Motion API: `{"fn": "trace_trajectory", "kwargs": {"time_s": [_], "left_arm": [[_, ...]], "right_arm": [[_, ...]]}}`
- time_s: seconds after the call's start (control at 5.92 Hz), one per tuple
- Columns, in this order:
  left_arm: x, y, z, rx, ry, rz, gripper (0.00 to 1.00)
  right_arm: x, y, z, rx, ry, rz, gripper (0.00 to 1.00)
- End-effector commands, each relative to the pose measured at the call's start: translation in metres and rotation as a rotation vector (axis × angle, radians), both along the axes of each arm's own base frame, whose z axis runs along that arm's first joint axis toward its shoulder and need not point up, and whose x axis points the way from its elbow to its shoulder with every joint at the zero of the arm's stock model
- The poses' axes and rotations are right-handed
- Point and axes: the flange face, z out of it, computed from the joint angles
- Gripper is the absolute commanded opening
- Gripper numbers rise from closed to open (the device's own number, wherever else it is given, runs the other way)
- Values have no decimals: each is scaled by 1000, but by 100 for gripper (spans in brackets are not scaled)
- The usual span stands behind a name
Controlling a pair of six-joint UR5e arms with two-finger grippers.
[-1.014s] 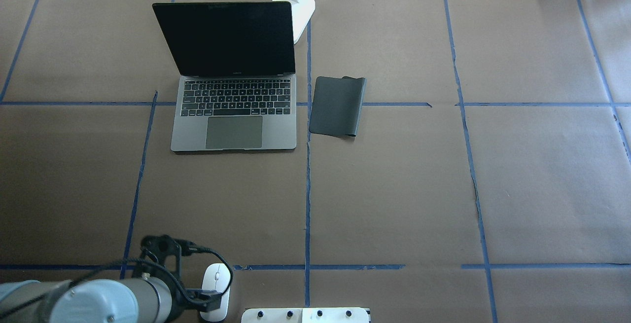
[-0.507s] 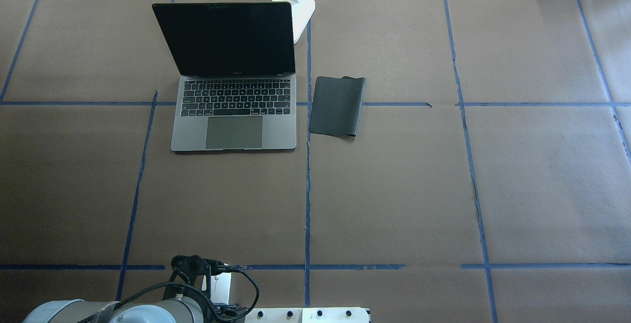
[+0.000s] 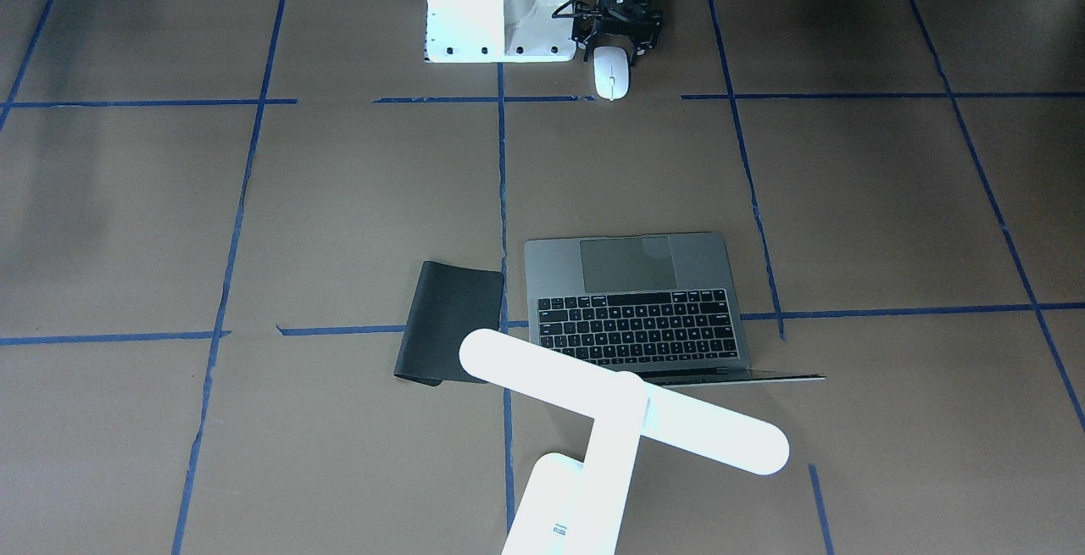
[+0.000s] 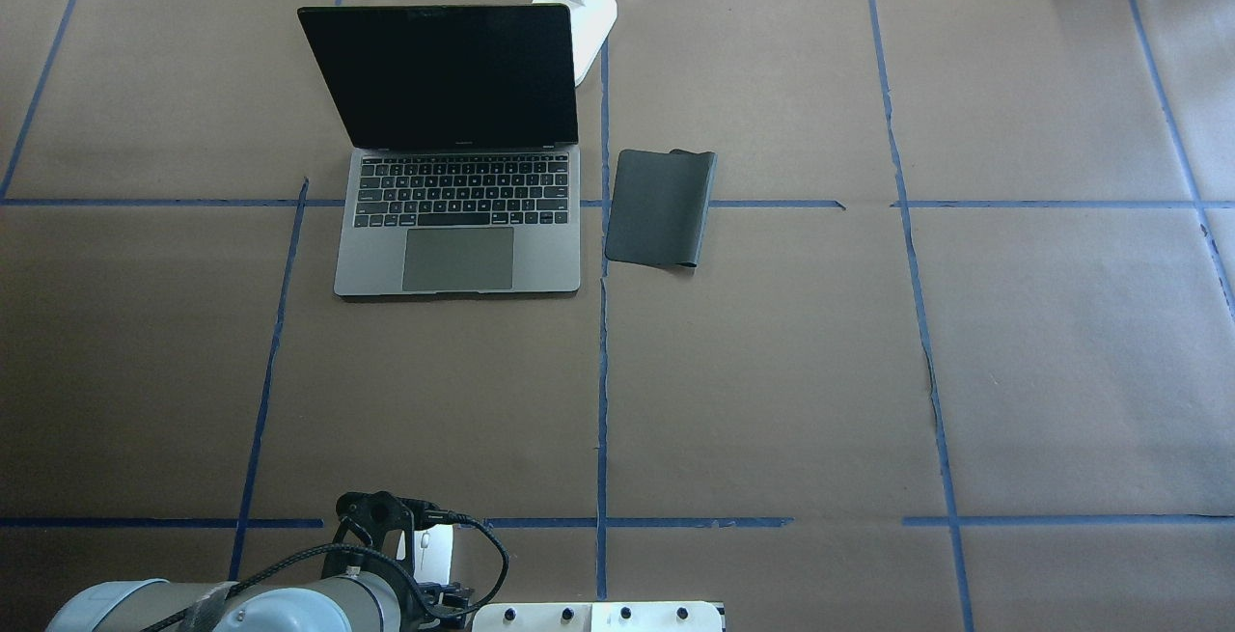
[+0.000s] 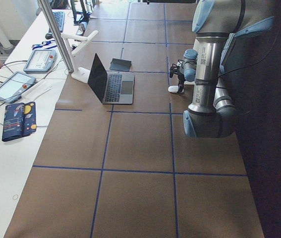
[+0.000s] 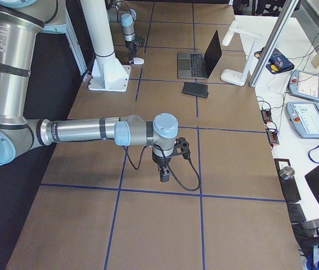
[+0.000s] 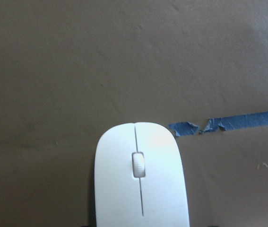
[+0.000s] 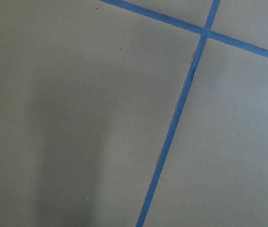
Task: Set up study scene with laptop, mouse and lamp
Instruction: 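Carry the white mouse with the left gripper over the mouse pad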
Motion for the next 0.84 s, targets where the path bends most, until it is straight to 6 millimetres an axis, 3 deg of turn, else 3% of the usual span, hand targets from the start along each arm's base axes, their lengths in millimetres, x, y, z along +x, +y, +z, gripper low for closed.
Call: {"fn": "trace_trajectory", "kwargs": {"time_s": [0.0,0.34,0.51,0.68], "left_arm": [[-1,-5,2,0,-7,-10,50],[-12,-28,-5,-3,9,-51,23],[-16,-48,-19,-1,34,-86,20],[-16,-78,-53,10,91,-135,19]], "right_arm": [[0,0,0,-1,0,0,100],[0,0,0,0,-3,0,100],[0,0,0,0,-5,0,100],[-1,0,0,-1,-9,0,100]]}}
